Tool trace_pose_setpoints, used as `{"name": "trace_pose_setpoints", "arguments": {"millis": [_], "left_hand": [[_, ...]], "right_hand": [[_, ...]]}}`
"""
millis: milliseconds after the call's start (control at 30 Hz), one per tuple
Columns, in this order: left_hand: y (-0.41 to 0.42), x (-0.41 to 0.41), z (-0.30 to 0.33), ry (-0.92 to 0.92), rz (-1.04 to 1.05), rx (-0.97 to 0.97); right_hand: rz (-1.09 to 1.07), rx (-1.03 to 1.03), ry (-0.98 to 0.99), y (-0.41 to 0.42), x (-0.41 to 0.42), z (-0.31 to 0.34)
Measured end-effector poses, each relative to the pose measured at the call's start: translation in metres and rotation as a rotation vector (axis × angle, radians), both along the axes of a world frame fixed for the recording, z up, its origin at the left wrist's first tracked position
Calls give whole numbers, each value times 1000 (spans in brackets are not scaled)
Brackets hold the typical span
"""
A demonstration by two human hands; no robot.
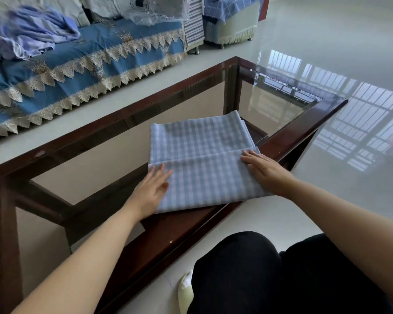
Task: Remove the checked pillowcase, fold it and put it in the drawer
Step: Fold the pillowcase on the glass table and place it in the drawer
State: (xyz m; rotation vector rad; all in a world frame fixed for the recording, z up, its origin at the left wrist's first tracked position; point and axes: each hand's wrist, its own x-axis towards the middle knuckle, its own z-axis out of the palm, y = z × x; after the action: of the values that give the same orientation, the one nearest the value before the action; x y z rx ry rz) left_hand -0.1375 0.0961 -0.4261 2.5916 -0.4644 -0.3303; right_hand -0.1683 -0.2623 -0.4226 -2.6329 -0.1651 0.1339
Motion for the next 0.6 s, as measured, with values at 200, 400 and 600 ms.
{"name": "trace_pose_setpoints", "arguments": {"millis": [200,400,600], "left_hand": [[22,10,7,-53,132,-99],[26,16,14,150,96,-206],[56,30,45,682,62,-456]], "right_hand": [[160,-183,-118,-42,-8,-5],[188,-166,-228,-43,-10,-8],[95,39,-425,-24,-23,13]]}}
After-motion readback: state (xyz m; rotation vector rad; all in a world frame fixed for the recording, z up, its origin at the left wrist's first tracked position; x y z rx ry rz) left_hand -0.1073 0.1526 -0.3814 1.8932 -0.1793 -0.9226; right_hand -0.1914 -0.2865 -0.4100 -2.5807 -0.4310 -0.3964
